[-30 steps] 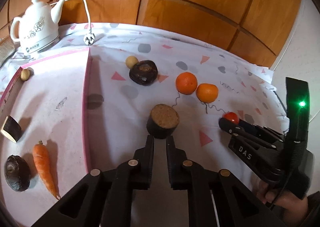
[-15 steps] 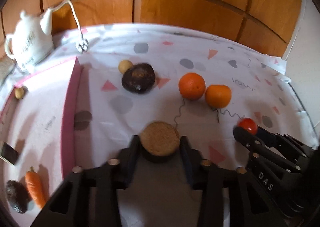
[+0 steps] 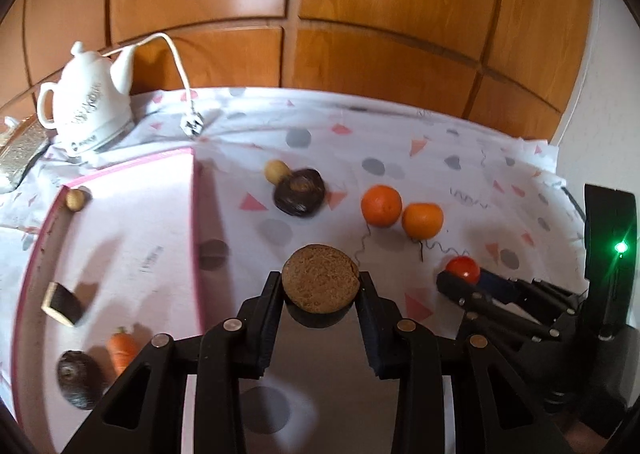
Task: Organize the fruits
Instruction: 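Carry the log slice and tomato into the pink tray and open both tools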
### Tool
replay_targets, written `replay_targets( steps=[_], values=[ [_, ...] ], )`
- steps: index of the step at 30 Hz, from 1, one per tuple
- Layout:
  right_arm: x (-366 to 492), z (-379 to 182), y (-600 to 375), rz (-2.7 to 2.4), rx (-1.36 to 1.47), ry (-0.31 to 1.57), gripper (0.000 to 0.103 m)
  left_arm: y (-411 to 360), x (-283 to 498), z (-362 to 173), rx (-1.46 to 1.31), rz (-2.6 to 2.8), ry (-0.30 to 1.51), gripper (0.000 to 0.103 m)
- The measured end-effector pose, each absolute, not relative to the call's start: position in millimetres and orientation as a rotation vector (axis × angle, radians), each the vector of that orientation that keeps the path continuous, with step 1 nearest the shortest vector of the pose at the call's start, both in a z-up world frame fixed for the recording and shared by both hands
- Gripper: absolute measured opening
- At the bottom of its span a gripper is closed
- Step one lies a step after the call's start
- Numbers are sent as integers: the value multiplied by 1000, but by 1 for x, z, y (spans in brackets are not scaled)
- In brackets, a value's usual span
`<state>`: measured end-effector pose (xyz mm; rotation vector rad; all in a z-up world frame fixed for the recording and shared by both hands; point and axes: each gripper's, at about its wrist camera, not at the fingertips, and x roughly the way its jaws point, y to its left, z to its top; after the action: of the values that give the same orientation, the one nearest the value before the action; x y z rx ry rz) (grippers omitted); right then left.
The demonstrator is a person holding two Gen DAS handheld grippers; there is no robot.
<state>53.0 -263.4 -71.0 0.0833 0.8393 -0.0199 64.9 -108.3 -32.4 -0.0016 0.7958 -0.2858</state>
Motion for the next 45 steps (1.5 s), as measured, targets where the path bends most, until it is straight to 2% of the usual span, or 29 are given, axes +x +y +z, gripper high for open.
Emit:
replay_targets(
  steps=[13,27,31,34,45],
  values=[
    [68,-36,-191,227,96,820,28,-30,59,-12,-91,-136,744,37],
    [97,-11,-99,456,70,842,29,54,50,-21,-205,59,758,37],
    [103,-11,-82,478,72,852,32,65,46,-22,-219,86,754,40],
    [101,-11,-78,483,83,853,37,69,43,-21,-234,88,745,52],
    [87,-19,-122,383,145,842,37,46,39,-12,-206,15,724,54]
  ],
)
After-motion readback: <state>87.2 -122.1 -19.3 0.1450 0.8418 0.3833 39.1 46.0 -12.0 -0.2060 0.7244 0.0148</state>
